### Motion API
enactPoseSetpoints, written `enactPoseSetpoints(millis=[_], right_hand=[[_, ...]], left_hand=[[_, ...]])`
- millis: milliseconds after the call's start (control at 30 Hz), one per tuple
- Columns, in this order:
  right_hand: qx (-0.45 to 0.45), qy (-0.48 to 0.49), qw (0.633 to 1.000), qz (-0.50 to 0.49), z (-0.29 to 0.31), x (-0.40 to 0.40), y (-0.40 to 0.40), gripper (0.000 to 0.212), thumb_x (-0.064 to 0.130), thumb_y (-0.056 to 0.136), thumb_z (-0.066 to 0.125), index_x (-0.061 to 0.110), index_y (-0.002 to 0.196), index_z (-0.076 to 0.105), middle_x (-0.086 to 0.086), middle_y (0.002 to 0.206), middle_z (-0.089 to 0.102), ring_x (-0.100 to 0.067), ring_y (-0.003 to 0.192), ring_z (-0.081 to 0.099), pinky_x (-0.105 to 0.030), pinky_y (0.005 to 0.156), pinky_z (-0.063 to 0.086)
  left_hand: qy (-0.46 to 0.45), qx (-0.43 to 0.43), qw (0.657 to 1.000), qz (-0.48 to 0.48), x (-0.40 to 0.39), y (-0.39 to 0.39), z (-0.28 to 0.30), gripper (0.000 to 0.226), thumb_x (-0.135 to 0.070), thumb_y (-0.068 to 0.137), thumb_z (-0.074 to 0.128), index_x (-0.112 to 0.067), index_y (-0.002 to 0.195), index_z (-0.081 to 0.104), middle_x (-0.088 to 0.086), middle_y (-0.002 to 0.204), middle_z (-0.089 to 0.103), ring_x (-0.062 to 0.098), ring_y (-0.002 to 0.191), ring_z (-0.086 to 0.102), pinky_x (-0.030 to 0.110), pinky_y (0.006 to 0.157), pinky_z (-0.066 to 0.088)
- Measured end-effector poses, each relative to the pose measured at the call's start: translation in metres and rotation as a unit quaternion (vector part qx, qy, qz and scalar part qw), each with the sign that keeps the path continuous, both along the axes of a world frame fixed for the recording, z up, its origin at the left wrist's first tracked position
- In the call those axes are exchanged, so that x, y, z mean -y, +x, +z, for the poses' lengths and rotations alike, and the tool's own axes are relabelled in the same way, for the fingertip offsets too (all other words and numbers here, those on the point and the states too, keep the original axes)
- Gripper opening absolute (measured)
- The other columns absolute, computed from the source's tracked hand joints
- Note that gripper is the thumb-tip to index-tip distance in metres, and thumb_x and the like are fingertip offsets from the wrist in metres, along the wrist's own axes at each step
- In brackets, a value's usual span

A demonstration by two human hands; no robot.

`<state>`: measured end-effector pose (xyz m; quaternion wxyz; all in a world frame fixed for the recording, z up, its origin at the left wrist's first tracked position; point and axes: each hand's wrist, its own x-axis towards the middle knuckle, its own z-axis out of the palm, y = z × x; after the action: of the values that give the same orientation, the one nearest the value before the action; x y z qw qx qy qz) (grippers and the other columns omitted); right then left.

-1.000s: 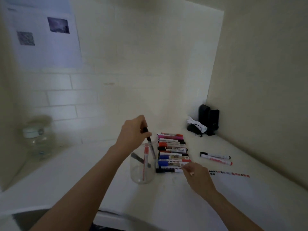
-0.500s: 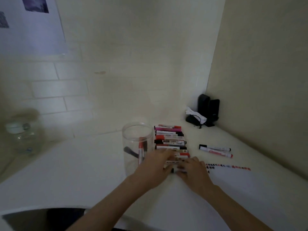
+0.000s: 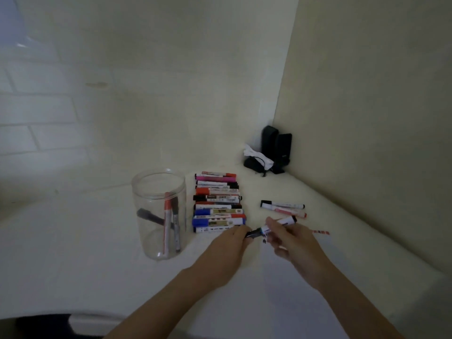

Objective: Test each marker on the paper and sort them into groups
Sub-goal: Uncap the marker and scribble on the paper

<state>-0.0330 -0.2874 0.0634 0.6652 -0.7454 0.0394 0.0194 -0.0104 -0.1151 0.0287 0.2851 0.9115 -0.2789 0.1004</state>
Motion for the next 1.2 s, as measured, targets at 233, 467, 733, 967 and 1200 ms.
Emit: enactPoseSetpoints(millis=[233,467,733,967,1200], right_hand=[[0.014,0.033,0.999,0.017,-0.018,0.001,-0.008,0.023,0.032,0.093,0.061,0.011,0.084,0.065,0.005,0.063,0.054,-0.005,0.059,0.049,-0.02,0.059,0.04],[0.045,0.032,0.998,0.042,-0.018,0.017,-0.002,0.022,0.028,0.094,0.059,0.009,0.083,0.061,0.003,0.063,0.051,-0.007,0.06,0.047,-0.023,0.06,0.04],[-0.057,0.2,0.977,0.043,-0.017,0.051,0.0,0.017,0.022,0.083,0.068,0.011,0.095,0.076,-0.012,0.088,0.068,-0.017,0.072,0.059,-0.027,0.064,0.049],[-0.032,-0.091,0.982,0.161,0.008,0.059,0.011,0.019,0.019,0.09,0.066,0.019,0.108,0.07,-0.006,0.092,0.076,-0.022,0.086,0.071,-0.035,0.09,0.055],[0.098,-0.371,0.896,0.222,0.009,0.035,0.015,0.023,0.046,0.097,0.05,0.03,0.084,0.062,0.014,0.062,0.055,-0.004,0.057,0.048,-0.025,0.06,0.041]], left_hand=[[-0.045,0.044,0.996,-0.066,0.019,-0.002,-0.001,0.025,-0.032,0.103,0.037,-0.019,0.111,0.056,-0.006,0.088,0.06,-0.005,0.066,0.048,0.005,0.064,0.035],[-0.097,-0.01,0.99,-0.106,0.031,0.008,-0.001,0.012,-0.029,0.101,0.041,-0.027,0.102,0.053,-0.022,0.072,0.05,-0.008,0.066,0.052,0.006,0.061,0.037],[-0.325,-0.277,0.904,-0.027,0.012,0.022,0.002,0.014,-0.023,0.097,0.05,-0.012,0.097,0.06,-0.002,0.067,0.057,0.012,0.066,0.054,0.026,0.073,0.048],[-0.339,-0.28,0.898,-0.019,0.005,0.027,0.004,0.016,-0.023,0.097,0.051,-0.011,0.1,0.062,-0.006,0.067,0.058,0.01,0.067,0.055,0.024,0.07,0.047],[0.018,0.011,0.998,-0.055,-0.002,0.018,0.021,0.03,-0.042,0.098,0.036,-0.024,0.109,0.057,-0.011,0.102,0.059,0.0,0.089,0.051,0.015,0.082,0.04]])
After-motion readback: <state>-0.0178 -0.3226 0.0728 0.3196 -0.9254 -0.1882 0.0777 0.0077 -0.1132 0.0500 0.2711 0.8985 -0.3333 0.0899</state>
